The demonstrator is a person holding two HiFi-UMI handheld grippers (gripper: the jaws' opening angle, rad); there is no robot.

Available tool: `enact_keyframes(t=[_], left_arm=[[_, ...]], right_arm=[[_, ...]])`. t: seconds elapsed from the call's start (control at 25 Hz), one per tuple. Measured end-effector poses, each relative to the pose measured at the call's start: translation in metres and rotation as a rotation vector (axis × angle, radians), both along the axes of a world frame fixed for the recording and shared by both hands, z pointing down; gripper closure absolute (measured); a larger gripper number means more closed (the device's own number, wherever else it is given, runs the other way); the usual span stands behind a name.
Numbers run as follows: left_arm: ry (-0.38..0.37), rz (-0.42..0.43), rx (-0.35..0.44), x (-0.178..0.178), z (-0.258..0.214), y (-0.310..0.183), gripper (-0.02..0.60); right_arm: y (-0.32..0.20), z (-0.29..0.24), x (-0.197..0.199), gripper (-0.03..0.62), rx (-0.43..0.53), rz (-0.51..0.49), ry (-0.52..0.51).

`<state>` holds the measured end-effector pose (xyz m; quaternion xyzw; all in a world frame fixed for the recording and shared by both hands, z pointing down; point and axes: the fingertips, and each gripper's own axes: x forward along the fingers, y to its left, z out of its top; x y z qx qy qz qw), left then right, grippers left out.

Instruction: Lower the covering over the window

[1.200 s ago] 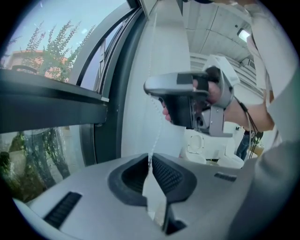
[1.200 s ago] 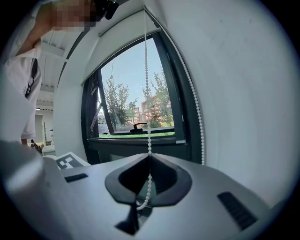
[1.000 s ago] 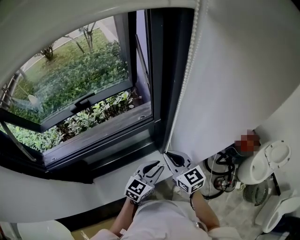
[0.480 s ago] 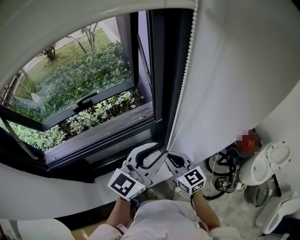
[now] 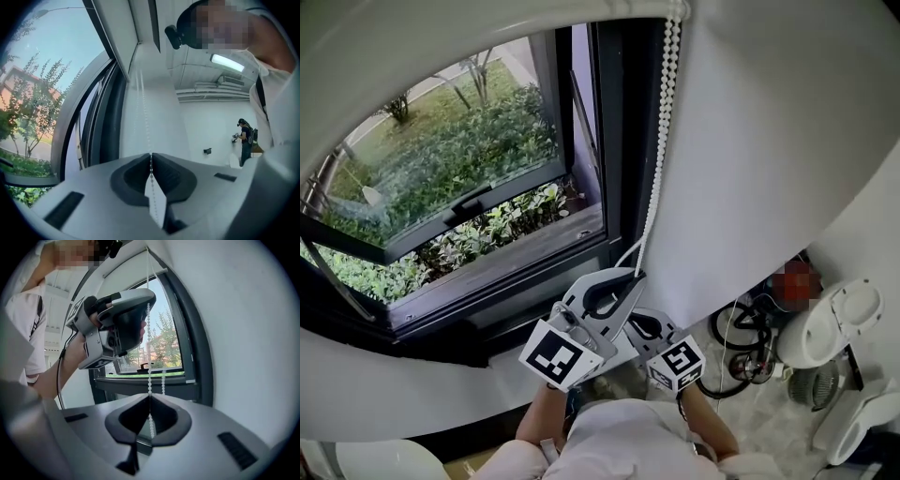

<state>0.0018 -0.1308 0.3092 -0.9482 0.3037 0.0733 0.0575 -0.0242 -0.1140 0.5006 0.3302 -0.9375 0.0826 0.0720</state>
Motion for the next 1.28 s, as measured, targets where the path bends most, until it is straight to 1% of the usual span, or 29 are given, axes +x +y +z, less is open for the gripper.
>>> enact_keyframes(t=[0.12, 0.24, 0.4, 0.52, 0.64, 0.88, 1.28], left_arm=[[-0.016, -0.008, -0.006, -0.001, 0.010, 0.001, 0.561], [-0.021, -0.006, -0.032, -0.001, 0.024, 0.003, 0.561], [-0.048, -0.021, -0.060, -0.001, 0.045, 0.002, 0.561], [-0.033, -0.025, -0.100, -0.002, 0.060, 0.001, 0.561], [-0.035, -0.032, -0.131, -0.003, 0.076, 0.001, 0.561], [-0.048, -0.033, -0.172, -0.003, 0.099, 0.005, 0.561], [-0.037, -0.030, -0.230, -0.003, 0.127, 0.009, 0.561]], right_arm=[[0.001, 0.009, 0.000, 0.595, -0.014, -0.004, 0.029], [0.003, 0.023, 0.000, 0.595, -0.042, -0.009, 0.048], [0.006, 0.043, -0.001, 0.595, -0.083, -0.020, 0.084], [0.008, 0.057, 0.000, 0.595, -0.117, -0.023, 0.098], [0.009, 0.070, 0.001, 0.595, -0.141, -0.024, 0.113], [0.013, 0.090, 0.002, 0.595, -0.186, -0.027, 0.142], [0.021, 0.116, 0.005, 0.594, -0.243, -0.034, 0.196]])
